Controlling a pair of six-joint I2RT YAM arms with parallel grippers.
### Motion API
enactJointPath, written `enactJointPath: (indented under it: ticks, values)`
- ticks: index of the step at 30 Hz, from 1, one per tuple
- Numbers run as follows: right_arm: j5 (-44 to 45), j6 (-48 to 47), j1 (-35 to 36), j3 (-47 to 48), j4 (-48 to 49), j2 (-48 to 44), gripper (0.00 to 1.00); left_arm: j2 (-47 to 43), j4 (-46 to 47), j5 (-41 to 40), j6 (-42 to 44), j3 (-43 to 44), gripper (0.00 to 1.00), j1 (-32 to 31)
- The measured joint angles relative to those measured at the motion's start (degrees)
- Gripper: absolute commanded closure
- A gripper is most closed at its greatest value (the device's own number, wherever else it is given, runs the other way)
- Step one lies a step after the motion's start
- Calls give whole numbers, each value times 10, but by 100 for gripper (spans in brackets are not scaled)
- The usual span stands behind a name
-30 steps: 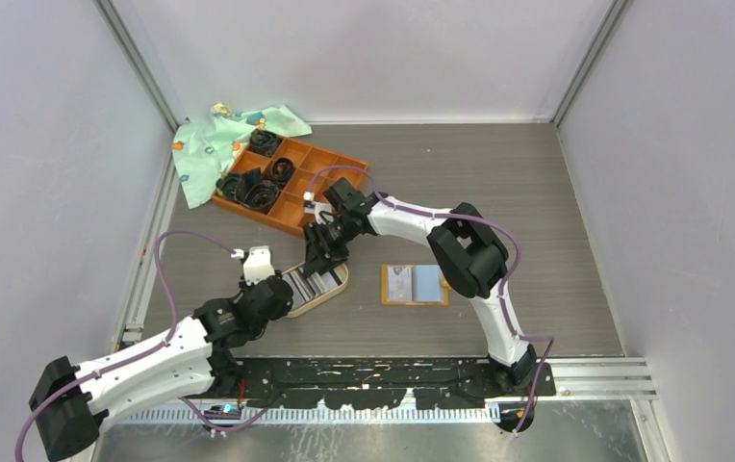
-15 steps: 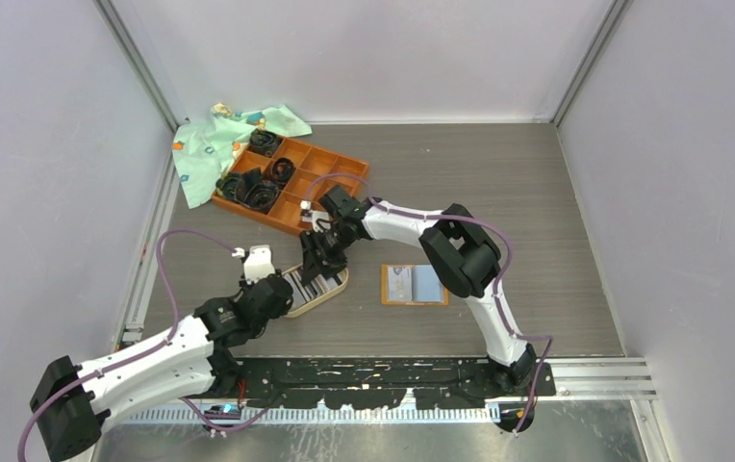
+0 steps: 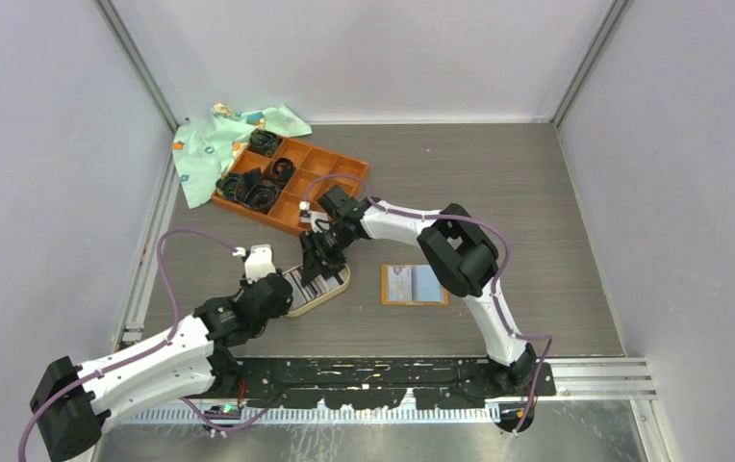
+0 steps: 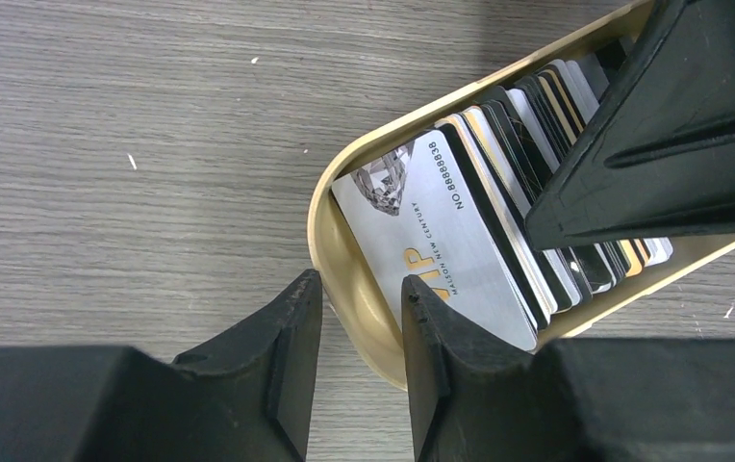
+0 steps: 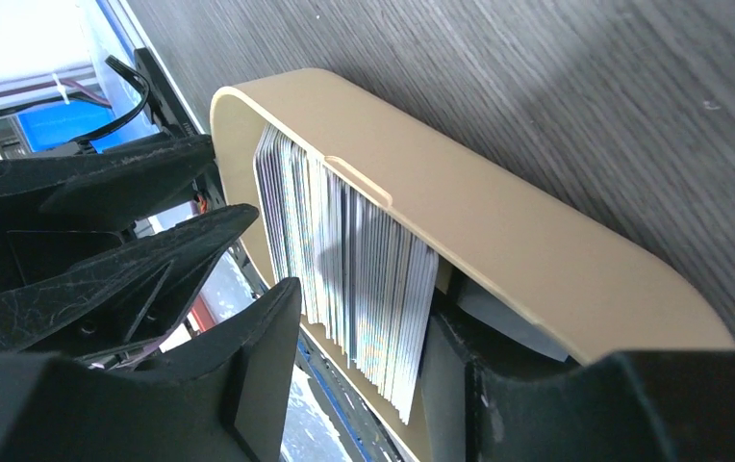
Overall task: Put the credit cards into the card holder
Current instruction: Pick up the credit card from the storage box.
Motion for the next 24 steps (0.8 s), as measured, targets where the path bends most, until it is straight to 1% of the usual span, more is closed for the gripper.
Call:
enactJointPath:
  ticks: [9, 16, 24]
  values:
    - [-9, 0, -23, -1, -2, -5, 50, -1, 7, 10, 0, 0, 64, 0]
    - [-3, -14, -35, -3, -26, -20, 53, -1, 8, 13, 0, 0, 65, 0]
    - [41, -46, -39, -3, -56, -22, 64, -1, 8, 13, 1, 0, 66, 0]
